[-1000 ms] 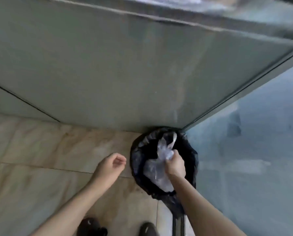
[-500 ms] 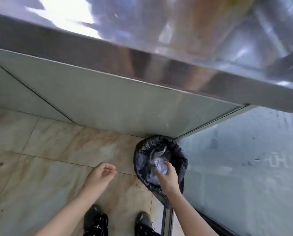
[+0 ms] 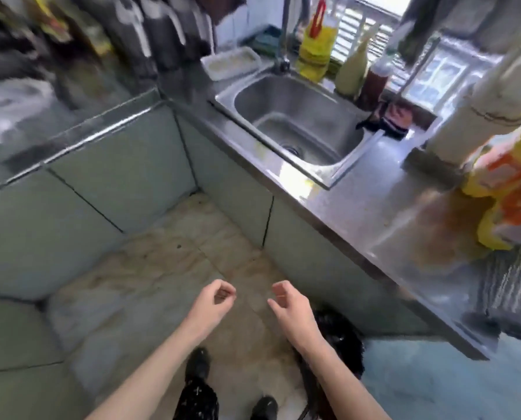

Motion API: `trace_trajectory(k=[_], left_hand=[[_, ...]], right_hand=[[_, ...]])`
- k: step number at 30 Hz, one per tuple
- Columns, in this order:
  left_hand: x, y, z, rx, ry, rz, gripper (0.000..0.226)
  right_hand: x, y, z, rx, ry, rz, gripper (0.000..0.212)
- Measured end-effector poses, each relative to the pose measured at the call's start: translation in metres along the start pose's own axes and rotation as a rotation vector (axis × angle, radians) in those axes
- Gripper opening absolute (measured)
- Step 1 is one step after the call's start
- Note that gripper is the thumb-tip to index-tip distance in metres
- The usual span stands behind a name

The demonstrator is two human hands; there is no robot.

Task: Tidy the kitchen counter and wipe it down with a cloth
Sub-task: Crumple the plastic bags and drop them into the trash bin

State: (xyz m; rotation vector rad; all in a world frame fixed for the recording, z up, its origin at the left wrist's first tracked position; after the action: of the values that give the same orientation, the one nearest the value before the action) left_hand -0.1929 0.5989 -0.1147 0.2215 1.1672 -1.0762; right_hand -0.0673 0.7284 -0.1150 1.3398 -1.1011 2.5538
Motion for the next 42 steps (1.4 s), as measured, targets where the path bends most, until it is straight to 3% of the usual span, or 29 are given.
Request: trace_trajectory(k=[4,12,17,21,30,35,38,40,42], left_hand=[[0.023,-0.103,0.046,-0.196,-0.042,0.036,0.017],[0.091,-0.332,0.147,-0.805,-0.133,0.228,0.023],[0.126,-0.435,0.164,-0.991,-0.143,0.327,0.019],[0.133,-0.515,0.14,-0.981,-0.152,0.349,0.013],[0.123,-0.645,0.006,-0.888,-0.085,0.359,0.01],[0.115,-0.687,-0.084,-0.786,-0.109,0.361,0.013],[0.108,-0.706,-0.129,-0.742,-0.115,0.383,0.018],[0.113,-0.712,-0.157,-0.693,-0.159,0.375,0.044],[0.132,-0.712,-0.188,-0.572,-0.281,0.393,0.099]], right_hand=[[0.106,0.044,-0.015,0.135,-0.172,0.067,0.021],[0.312,0.211,-0.013,0.51,-0.459,0.094,0.013],[0.42,0.309,-0.025,0.632,-0.569,0.116,0.022],[0.49,0.358,-0.05,0.672,-0.564,0.072,0.03],[0.582,0.426,-0.174,0.652,-0.535,0.077,0.019],[0.62,0.424,-0.261,0.583,-0.463,0.068,0.015],[0.635,0.416,-0.309,0.459,-0.486,0.118,0.021],[0.637,0.405,-0.339,0.29,-0.527,0.175,0.03],[0.636,0.391,-0.375,0.118,-0.532,0.227,0.046]])
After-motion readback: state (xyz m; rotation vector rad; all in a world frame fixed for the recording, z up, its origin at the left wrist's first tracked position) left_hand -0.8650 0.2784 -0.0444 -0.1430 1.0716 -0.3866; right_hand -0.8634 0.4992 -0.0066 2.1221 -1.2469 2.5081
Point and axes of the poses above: each hand's wrist, its own z-axis away from the middle knuckle, its own y-axis out of the palm, x = y × z, the point moved 6 cm from there along -z, towards the middle knuckle, and after that the axes turned 1 degree about -y, right-handed, at the moved point
